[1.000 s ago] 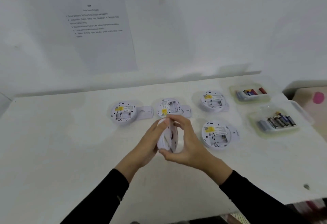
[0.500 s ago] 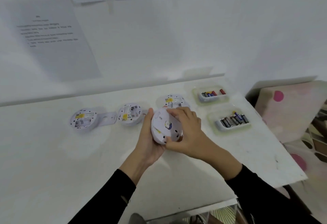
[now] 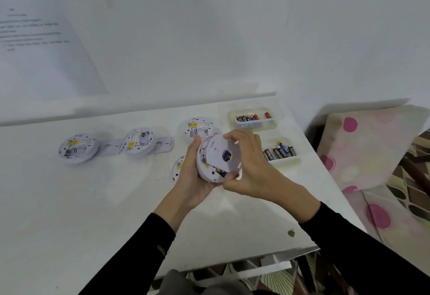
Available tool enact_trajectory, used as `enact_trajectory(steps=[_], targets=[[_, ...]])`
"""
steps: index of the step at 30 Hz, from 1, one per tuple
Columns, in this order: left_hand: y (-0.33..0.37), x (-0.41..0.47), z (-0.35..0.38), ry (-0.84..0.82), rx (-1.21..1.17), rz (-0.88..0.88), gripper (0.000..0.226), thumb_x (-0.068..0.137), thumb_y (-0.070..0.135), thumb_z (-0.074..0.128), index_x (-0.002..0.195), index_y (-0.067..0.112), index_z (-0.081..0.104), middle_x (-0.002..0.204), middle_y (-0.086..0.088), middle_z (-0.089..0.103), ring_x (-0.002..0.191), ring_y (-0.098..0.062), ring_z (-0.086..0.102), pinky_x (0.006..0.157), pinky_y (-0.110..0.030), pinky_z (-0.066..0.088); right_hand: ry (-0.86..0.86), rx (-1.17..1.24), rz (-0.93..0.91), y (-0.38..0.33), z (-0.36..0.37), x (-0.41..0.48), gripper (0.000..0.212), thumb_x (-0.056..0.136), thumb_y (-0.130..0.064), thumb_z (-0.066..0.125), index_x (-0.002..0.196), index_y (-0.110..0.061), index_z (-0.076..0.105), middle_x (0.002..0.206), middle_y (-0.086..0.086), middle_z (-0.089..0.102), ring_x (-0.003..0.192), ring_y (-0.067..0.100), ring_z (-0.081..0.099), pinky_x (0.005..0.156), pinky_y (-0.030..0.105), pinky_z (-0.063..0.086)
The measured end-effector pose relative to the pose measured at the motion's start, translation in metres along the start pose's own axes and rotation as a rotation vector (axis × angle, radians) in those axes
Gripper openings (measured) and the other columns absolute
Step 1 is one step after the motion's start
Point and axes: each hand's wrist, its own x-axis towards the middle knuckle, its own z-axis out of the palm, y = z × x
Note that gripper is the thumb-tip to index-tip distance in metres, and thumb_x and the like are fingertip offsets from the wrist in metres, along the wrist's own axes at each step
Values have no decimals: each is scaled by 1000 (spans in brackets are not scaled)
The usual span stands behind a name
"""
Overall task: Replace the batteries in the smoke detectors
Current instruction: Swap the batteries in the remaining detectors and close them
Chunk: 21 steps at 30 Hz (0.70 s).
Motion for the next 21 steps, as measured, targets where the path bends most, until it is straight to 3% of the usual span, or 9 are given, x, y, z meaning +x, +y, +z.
enact_trajectory(steps=[3,5,9,12,15,18,21], targets=[[-9,5,-1,24,-68,18,58,90,55,43,131,17,60,130,-14,64,115,-33,65,82,-49,59,26,37,50,18,-14,-14,72,63,-14,64,131,-11,39,121,-5,33,109,10,31,98,14,30],[-10,8,-6,51,-141,68,64,87,58,46,134,15,57,131,-17,63,120,-38,60,85,-52,58,-35,25,91,33,-18,-29,71,61,-18,62,129,-12,42,118,-4,36,106,12,35,96,19,33],[-6,14,-17,157,-281,125,62,91,58,46,130,12,58,126,-23,64,119,-44,58,87,-59,54,-383,-130,176,64,-1,-61,76,60,-35,57,131,-16,40,118,-2,37,109,17,35,98,35,33],[-9,16,-15,155,-298,110,67,88,60,48,134,11,57,127,-24,64,116,-44,60,86,-55,56,-540,-201,188,81,16,-76,81,62,-40,58,135,-16,36,121,-1,34,105,17,32,91,31,30],[-13,19,-7,112,-295,94,69,88,59,48,136,11,54,131,-24,61,111,-44,63,88,-51,56,-561,-223,188,91,22,-78,81,65,-39,61,139,-16,34,124,0,34,103,16,29,85,28,24],[-13,22,1,71,-305,97,71,86,58,50,139,10,52,136,-23,57,110,-44,64,87,-51,57,-545,-181,158,89,20,-75,79,69,-40,61,140,-17,35,128,-1,36,111,17,34,89,27,26],[-11,26,6,40,-280,107,73,84,56,50,142,11,49,140,-22,54,116,-43,59,88,-49,56,-210,118,148,65,4,-59,45,78,-28,56,122,-18,52,112,-6,48,103,4,41,90,18,33]])
